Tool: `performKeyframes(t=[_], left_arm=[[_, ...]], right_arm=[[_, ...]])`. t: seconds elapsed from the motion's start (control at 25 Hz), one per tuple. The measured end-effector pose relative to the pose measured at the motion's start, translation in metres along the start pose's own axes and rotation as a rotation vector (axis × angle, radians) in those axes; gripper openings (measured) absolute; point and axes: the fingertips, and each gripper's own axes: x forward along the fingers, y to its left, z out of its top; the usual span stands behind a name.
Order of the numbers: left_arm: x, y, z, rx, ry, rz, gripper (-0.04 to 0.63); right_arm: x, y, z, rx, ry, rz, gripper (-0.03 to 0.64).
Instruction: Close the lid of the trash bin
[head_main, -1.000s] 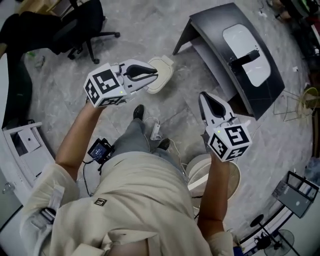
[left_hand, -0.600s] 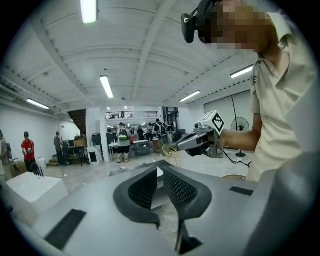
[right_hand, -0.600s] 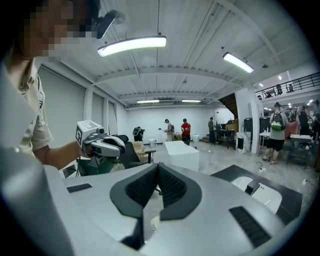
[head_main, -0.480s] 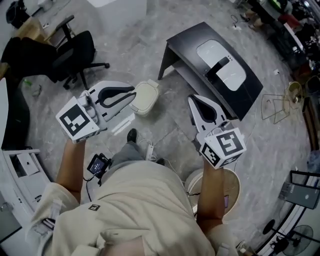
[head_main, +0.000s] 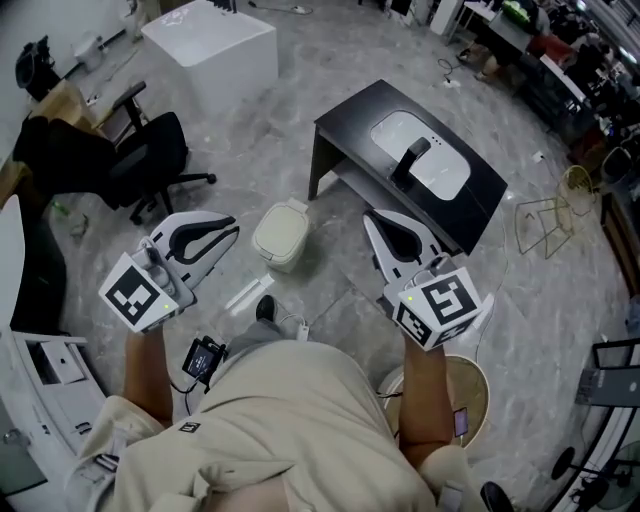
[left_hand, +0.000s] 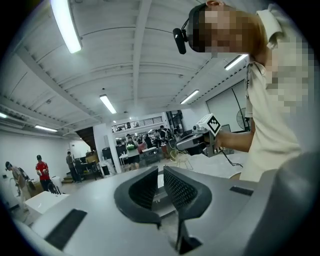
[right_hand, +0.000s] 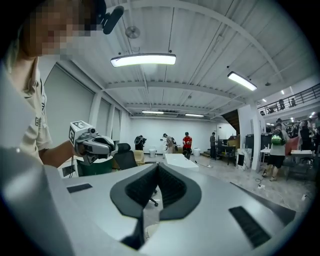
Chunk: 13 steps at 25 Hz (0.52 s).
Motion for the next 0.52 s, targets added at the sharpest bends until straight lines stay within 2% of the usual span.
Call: performKeyframes(t=[0.12,0.24,0.4,0.52], left_arm=[[-0.002,-0.009,0.001,0.003,0.000,0.004,0.044],[-0.001,-0.015,0.009,0.045,-0.025,0.007,0.044],[0.001,-0.022,0.010,0.034,-0.009,0.017,0.044],[0.003,-0.023,0.019,0.080,-0.054,0.016,0.044]], right_arm=[[-0.010,0.000,0.000,0.001,-0.003,-0.005,0.021],[-0.020,-0.002,-0.001,0.001,-0.007,-0.011,0.021],[-0.027,-0.005,-0.001,0.007,-0.009,-0.015,0.021],[-0.030,-0.006,-0.001,0.008,-0.010,-0.012,0.021]])
